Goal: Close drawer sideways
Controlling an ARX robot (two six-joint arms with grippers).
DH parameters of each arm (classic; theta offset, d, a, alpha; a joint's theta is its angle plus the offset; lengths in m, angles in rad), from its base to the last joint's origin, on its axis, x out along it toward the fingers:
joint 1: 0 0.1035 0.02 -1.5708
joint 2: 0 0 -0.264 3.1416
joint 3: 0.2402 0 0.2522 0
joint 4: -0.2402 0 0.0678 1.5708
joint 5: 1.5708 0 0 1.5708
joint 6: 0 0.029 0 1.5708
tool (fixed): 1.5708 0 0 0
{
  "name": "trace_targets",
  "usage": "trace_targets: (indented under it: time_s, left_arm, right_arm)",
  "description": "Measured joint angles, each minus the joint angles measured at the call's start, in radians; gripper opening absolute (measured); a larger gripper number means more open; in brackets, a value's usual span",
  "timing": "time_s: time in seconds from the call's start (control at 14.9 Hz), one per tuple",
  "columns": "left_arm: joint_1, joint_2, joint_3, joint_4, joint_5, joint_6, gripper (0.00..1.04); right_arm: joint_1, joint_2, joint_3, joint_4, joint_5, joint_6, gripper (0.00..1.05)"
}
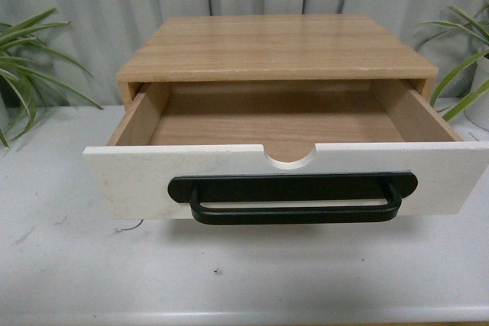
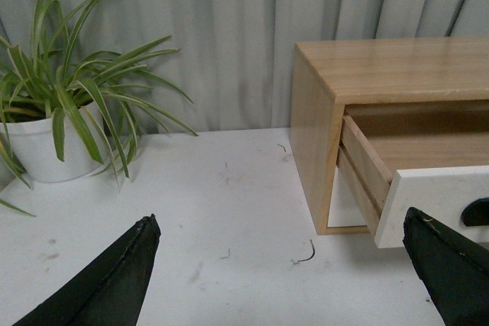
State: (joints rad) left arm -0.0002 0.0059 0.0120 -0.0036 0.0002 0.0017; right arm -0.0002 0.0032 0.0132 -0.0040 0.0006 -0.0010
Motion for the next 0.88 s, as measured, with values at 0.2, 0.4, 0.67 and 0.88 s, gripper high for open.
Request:
trace_targets:
  time_s: [0.2, 0.4, 0.67, 0.88]
  left_arm:
    - [0.000, 0.000, 0.000, 0.000, 0.000, 0.000, 0.98]
    - [0.000, 0.000, 0.000, 0.000, 0.000, 0.000, 0.98]
    - [0.000, 0.000, 0.000, 0.000, 0.000, 0.000, 0.98]
    - [0.000, 0.000, 0.000, 0.000, 0.000, 0.000, 0.98]
  right_arm:
    - [0.000, 0.000, 0.000, 0.000, 0.000, 0.000, 0.98]
    - [0.000, 0.000, 0.000, 0.000, 0.000, 0.000, 0.98]
    - [0.000, 0.000, 0.000, 0.000, 0.000, 0.000, 0.98]
    - [0.000, 0.000, 0.000, 0.000, 0.000, 0.000, 0.98]
